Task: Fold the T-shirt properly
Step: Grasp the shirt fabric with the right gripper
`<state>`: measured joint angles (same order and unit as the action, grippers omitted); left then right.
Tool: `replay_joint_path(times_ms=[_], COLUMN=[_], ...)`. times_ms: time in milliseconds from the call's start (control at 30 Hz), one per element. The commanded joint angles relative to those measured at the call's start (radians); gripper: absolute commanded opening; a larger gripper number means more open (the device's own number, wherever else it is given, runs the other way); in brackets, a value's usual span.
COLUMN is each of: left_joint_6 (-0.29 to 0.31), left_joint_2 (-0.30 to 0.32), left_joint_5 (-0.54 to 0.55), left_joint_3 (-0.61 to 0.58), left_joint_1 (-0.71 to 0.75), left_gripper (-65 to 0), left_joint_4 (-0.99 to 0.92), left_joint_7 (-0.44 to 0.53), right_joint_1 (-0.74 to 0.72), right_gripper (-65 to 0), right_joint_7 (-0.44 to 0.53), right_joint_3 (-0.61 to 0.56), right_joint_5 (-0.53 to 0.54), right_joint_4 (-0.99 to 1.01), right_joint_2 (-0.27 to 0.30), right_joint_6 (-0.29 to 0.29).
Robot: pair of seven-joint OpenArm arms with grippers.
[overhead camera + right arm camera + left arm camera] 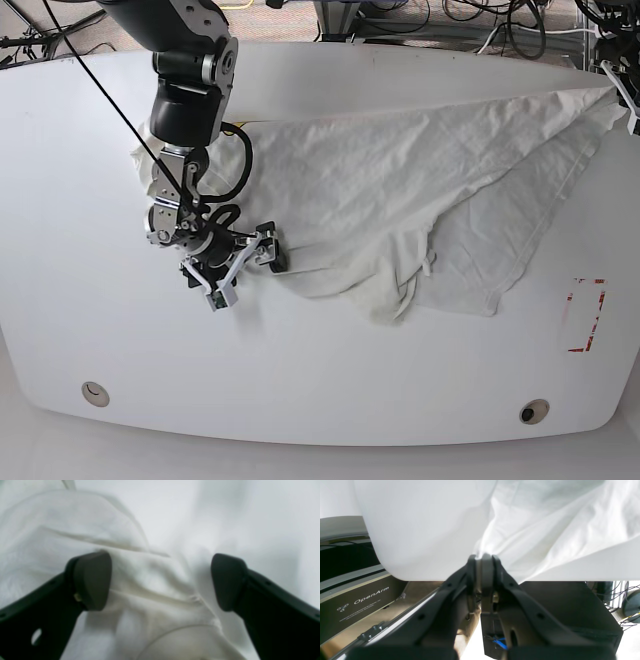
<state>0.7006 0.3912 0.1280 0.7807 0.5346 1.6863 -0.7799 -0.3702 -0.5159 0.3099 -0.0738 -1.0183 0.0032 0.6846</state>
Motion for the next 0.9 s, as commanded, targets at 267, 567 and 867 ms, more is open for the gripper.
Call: replay_joint_path(times_ms=[267, 567, 867], left_joint_6=[-0.002, -0.002, -0.002], left_joint_2=[0.021, 0.021, 0.021], left_joint_5=[-0.001, -0.001, -0.001], left_joint_3=[0.007, 0.007, 0.007], left_joint_1=[0.002, 0.002, 0.000], left_gripper=[-65.0, -65.0, -65.0], left_joint_4=[0.011, 0.010, 0.010], left_joint_7=[0.009, 0.009, 0.009], right_joint_1=[0.004, 0.012, 0.076], right_gripper=[-14.0, -48.4, -63.3], right_joint_7=[0.003, 0.000, -0.103], right_joint_3=[-0.002, -0.002, -0.002], right_joint_5=[0.016, 0.018, 0.019], right_joint_4=[-0.015, -0.038, -0.225], right_joint_2=[-0.002, -0.002, -0.007], right_joint_6=[0.010, 0.010, 0.010])
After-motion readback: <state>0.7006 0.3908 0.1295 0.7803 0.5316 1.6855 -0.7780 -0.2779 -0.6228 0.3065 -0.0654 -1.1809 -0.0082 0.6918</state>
